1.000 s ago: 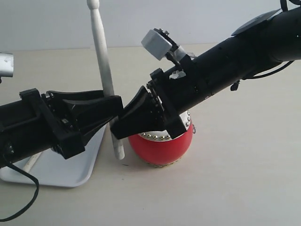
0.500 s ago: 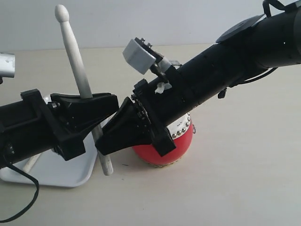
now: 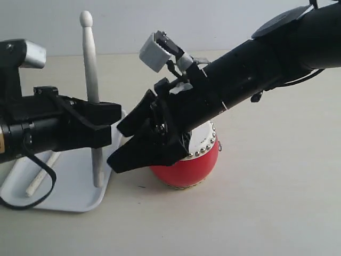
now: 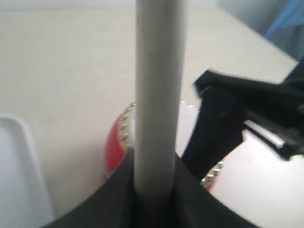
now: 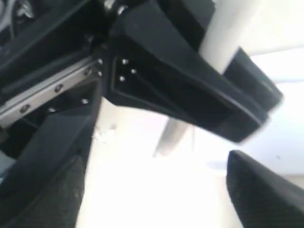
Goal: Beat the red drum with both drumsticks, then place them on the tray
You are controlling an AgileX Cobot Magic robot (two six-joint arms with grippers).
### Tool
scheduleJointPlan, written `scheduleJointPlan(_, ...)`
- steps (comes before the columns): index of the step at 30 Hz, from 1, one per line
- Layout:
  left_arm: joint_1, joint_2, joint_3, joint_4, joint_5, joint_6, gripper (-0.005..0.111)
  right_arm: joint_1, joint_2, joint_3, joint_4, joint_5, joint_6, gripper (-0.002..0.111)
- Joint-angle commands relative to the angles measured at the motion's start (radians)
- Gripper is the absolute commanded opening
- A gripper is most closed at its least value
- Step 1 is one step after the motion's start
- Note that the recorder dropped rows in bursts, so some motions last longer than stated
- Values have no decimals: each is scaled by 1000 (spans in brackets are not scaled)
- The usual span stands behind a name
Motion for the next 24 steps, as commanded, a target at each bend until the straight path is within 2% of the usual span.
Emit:
scheduleJointPlan(1,-1,-4,-140,-5,360,33,0,-20,-70,-4,-127,-253,191,78)
scheduleJointPlan(6,-1,47,-251,4,561,59,0,-20,-124,-4,-350,-434,439,78)
scheduleJointPlan(10,-1,159,-324,-1,672,66,0,-20,-135,-4,-464,-443,562,78)
scheduleJointPlan(19,-1,446,-429,-27,720,71,0,-20,-135,-4,-642,-443,734,78)
scheduleJointPlan(24,50,509,-440,-101,708,140,0,-20,-135,-4,-649,-431,758,78)
